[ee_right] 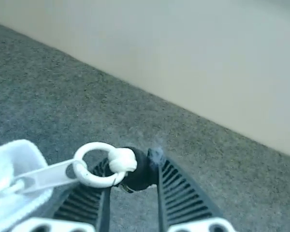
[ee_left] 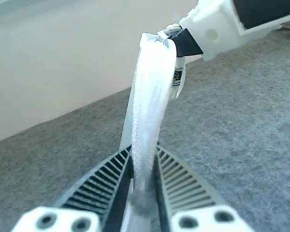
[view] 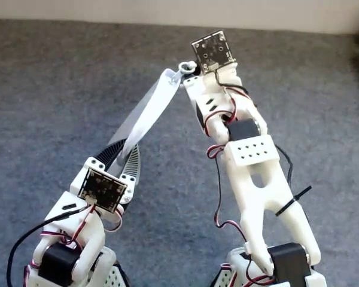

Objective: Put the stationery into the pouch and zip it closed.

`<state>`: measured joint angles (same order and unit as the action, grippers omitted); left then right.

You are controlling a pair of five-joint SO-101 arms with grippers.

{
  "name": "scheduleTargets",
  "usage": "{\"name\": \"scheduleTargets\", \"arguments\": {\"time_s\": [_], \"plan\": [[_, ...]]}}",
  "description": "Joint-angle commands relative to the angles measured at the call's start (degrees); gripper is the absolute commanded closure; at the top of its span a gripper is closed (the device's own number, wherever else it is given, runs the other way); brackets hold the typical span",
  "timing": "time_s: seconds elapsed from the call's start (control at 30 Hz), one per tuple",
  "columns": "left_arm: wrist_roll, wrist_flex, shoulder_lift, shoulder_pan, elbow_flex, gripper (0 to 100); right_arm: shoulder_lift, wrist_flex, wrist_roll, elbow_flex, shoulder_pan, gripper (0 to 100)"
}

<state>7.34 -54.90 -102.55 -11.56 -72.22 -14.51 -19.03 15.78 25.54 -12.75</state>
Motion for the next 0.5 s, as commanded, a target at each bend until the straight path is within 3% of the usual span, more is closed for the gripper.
{"name": "scheduleTargets", "arguments": {"time_s": [0.0, 0.47], "plan": [[-2.0, -1.1, 0.2, 4.5, 0.4, 100, 2.4, 1.1, -0.8, -2.8, 7.3, 99.5], [-2.4, -0.7, 0.2, 4.7, -0.8, 100, 3.1, 0.6, -1.1, -2.6, 8.3, 99.4]]}}
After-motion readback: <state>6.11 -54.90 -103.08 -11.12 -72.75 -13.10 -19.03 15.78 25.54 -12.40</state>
